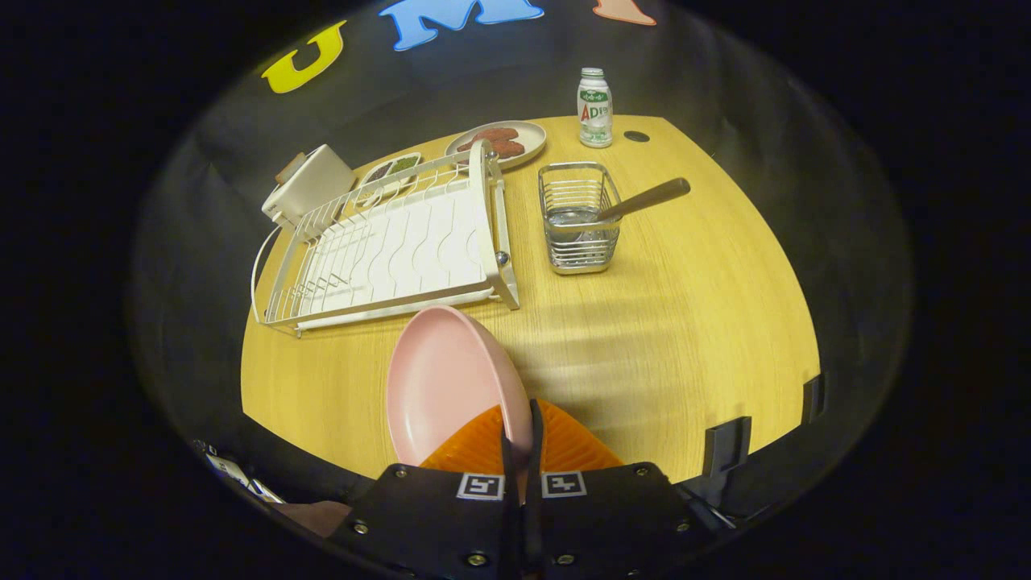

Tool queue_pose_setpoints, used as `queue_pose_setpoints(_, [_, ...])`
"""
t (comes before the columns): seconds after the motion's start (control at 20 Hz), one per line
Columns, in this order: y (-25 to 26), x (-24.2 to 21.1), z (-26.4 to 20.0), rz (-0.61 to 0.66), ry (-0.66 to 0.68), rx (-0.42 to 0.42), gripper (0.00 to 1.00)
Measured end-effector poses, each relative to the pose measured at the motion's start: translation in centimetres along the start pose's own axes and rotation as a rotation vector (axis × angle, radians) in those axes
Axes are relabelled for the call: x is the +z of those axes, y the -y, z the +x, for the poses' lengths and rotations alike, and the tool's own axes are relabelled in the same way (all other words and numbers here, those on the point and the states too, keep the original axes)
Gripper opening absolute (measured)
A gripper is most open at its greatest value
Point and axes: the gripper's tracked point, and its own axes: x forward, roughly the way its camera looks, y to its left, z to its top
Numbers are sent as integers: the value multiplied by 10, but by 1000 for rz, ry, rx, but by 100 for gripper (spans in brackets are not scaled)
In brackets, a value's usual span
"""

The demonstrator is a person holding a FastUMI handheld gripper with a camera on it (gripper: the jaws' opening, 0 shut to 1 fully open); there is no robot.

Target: Take the plate from the dish rack, then take the spoon from the basket and place it into the plate.

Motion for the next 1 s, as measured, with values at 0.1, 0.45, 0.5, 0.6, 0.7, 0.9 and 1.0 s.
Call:
queue_pose_setpoints(0.1, [-5, 0, 12, 8, -6, 39, 3])
queue_pose_setpoints(0.45, [-20, -12, 50, 89, -64, 144, 3])
queue_pose_setpoints(0.5, [-23, -17, 57, 113, -80, 168, 3])
queue_pose_setpoints(0.6, [-25, -21, 68, 149, -94, 209, 3])
queue_pose_setpoints(0.7, [-23, -23, 75, 147, -89, 232, 5])
queue_pose_setpoints(0.9, [-14, -22, 85, 123, -67, 205, 10])
queue_pose_setpoints(1.0, [-8, -17, 84, 72, -30, 191, 11])
